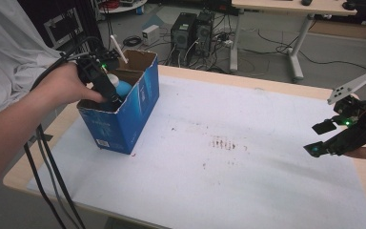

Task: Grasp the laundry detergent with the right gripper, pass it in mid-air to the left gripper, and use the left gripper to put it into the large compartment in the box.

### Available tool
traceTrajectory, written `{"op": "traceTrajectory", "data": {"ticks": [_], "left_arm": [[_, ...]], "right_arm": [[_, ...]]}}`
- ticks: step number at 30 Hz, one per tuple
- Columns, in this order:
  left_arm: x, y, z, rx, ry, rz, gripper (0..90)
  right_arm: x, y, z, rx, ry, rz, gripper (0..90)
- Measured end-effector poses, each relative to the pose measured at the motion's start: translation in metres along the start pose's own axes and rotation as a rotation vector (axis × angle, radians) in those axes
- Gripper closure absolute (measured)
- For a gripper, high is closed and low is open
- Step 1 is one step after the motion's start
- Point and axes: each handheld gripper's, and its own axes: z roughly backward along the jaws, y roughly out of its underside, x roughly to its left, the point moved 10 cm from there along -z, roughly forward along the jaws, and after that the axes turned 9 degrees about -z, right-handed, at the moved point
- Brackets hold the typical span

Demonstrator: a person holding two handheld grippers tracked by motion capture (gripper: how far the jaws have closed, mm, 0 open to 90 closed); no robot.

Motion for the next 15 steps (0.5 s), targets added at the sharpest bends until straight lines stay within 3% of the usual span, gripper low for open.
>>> {"op": "traceTrajectory", "data": {"ticks": [15], "left_arm": [[-0.0012,0.0005,-0.0008,0.005,0.008,-0.016,33.6]], "right_arm": [[0.0013,0.0010,0.0019,0.001,0.003,-0.002,20.7]]}}
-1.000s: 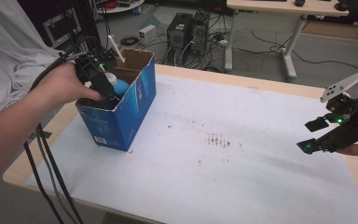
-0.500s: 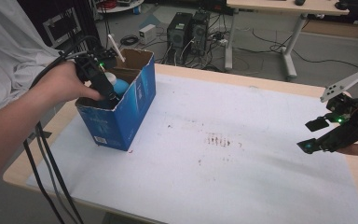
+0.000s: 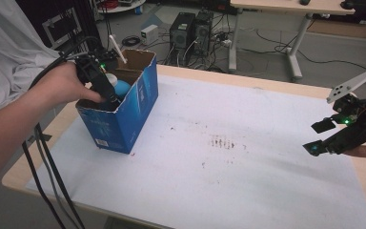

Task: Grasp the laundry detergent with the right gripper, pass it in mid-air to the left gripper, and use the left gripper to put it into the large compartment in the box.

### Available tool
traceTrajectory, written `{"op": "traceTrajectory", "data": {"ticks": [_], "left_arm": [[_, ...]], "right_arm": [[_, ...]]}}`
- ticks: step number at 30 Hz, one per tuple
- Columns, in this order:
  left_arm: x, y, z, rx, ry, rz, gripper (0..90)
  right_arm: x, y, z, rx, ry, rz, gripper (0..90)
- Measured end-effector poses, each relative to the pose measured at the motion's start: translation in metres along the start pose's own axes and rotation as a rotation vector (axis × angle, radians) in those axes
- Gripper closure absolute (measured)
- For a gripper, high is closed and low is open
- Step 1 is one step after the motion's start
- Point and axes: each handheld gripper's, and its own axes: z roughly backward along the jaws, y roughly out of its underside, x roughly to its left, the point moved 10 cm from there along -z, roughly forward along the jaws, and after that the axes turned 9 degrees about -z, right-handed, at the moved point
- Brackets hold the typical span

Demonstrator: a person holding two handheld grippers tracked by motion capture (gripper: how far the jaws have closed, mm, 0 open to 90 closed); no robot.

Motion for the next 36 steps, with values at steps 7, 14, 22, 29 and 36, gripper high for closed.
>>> {"op": "traceTrajectory", "data": {"ticks": [7,14,22,29,36], "left_arm": [[-0.0016,0.0005,0.0004,0.020,-0.001,-0.020,31.7],[-0.0022,0.0014,0.0012,0.031,-0.001,-0.044,30.1],[-0.0034,0.0015,0.0021,0.036,0.005,-0.058,28.7],[-0.0033,0.0019,0.0044,0.044,0.000,-0.079,26.2],[-0.0030,0.0006,0.0094,0.049,-0.001,-0.102,23.7]], "right_arm": [[0.0015,0.0002,0.0008,-0.004,0.000,0.009,20.7],[0.0028,0.0010,0.0026,-0.005,0.001,0.005,20.7],[0.0040,0.0008,0.0022,-0.006,-0.001,0.010,20.7],[0.0045,0.0012,0.0032,-0.009,-0.002,0.013,20.7],[0.0055,0.0008,0.0041,-0.015,-0.002,0.015,20.7]]}}
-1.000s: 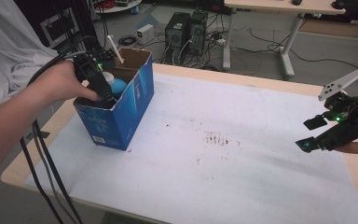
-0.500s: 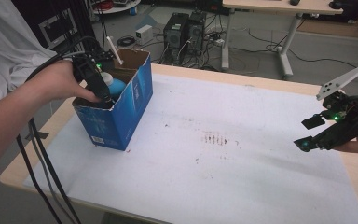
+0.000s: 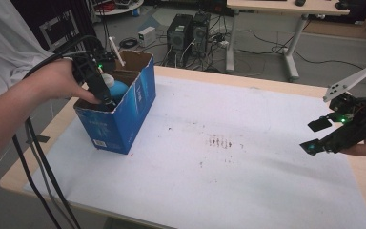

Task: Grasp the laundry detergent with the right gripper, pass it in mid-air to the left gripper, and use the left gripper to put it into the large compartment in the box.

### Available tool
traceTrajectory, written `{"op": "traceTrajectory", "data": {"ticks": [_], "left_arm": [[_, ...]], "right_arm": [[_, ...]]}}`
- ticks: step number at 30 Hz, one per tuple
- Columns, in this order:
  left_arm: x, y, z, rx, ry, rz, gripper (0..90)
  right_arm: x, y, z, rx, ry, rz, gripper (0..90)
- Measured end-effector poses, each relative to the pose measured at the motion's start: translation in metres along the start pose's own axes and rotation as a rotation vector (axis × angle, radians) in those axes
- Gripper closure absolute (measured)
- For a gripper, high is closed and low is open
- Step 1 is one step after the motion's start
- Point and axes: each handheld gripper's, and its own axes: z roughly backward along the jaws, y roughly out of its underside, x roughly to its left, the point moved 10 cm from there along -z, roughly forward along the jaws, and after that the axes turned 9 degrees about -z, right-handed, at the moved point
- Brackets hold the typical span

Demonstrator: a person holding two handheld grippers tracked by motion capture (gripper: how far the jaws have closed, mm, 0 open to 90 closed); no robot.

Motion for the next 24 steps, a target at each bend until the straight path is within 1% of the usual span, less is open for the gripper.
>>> {"op": "traceTrajectory", "data": {"ticks": [6,8,10,13,14,15,16,18,19,20,21,22,23,24], "left_arm": [[0.000,-0.002,0.007,0.006,0.004,-0.026,22.5],[0.000,-0.003,0.010,0.001,-0.002,-0.028,22.3],[0.001,-0.004,0.012,0.001,-0.004,-0.035,20.1],[0.001,-0.009,0.021,-0.006,-0.010,-0.051,20.1],[0.001,-0.009,0.021,-0.006,-0.010,-0.051,20.1],[0.001,-0.011,0.025,-0.005,-0.011,-0.063,20.1],[0.001,-0.011,0.025,-0.005,-0.011,-0.063,20.0],[0.002,-0.011,0.030,0.009,-0.013,-0.088,20.1],[0.001,-0.012,0.031,0.008,-0.012,-0.090,20.0],[0.002,-0.013,0.035,0.015,-0.018,-0.106,20.1],[0.002,-0.016,0.040,0.011,-0.023,-0.116,20.0],[0.002,-0.016,0.040,0.011,-0.023,-0.116,20.0],[0.002,-0.019,0.047,0.012,-0.029,-0.133,20.0],[0.002,-0.019,0.047,0.012,-0.029,-0.133,20.1]], "right_arm": [[0.002,0.000,0.001,-0.007,0.000,0.004,20.7],[0.002,0.000,0.002,-0.005,0.000,0.008,20.7],[0.003,-0.001,0.002,-0.007,-0.002,0.008,20.7],[0.004,-0.001,0.003,-0.012,0.000,0.013,20.7],[0.004,-0.001,0.003,-0.012,0.000,0.013,20.7],[0.005,-0.001,0.003,-0.015,0.001,0.016,20.7],[0.005,-0.001,0.003,-0.015,0.001,0.016,20.7],[0.006,-0.001,0.004,-0.014,-0.001,0.016,20.7],[0.006,-0.001,0.004,-0.015,0.001,0.017,20.7],[0.007,-0.002,0.004,-0.015,0.000,0.018,20.7],[0.008,-0.002,0.005,-0.020,0.001,0.019,20.7],[0.008,-0.002,0.005,-0.020,0.001,0.019,20.7],[0.008,-0.002,0.006,-0.023,0.003,0.022,20.7],[0.008,-0.002,0.006,-0.023,0.003,0.022,20.7]]}}
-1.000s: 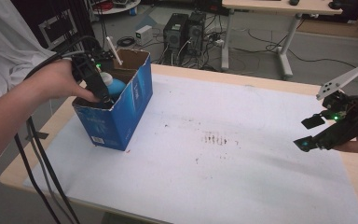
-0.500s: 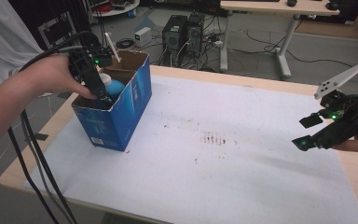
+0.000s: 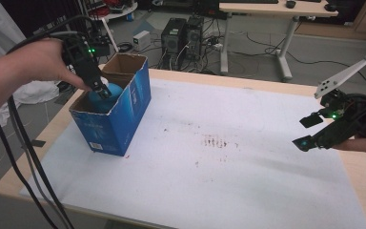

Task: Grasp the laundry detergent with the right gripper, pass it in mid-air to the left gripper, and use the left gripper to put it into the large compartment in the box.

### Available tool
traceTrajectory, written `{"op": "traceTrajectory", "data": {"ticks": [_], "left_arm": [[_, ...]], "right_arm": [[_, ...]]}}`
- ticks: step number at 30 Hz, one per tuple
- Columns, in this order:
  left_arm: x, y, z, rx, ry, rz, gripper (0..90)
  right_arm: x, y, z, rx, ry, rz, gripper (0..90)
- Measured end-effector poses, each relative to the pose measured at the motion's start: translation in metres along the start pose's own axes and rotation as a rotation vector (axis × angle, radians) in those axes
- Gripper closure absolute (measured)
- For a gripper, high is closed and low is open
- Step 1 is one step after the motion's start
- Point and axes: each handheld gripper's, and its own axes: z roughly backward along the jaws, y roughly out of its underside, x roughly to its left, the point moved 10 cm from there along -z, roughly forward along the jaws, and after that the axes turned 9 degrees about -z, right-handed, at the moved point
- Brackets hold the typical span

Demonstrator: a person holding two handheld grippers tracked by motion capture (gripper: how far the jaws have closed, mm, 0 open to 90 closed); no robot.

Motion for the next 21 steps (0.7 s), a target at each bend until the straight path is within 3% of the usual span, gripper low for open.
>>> {"op": "traceTrajectory", "data": {"ticks": [3,10,13,17,21], "left_arm": [[-0.002,-0.010,0.014,-0.002,-0.010,-0.040,20.0],[-0.014,-0.042,0.028,-0.030,0.002,-0.135,20.0],[-0.022,-0.055,0.027,-0.046,0.014,-0.165,20.0],[-0.039,-0.081,0.020,-0.061,0.037,-0.241,20.0],[-0.052,-0.101,0.009,-0.077,0.061,-0.281,20.0]], "right_arm": [[0.002,-0.001,0.001,-0.005,0.003,-0.004,20.7],[0.006,-0.006,0.001,-0.011,0.004,-0.001,20.7],[0.007,-0.007,0.000,-0.012,0.003,0.004,20.7],[0.013,-0.012,0.000,-0.015,0.003,0.007,20.7],[0.018,-0.015,0.000,-0.012,0.002,0.020,20.7]]}}
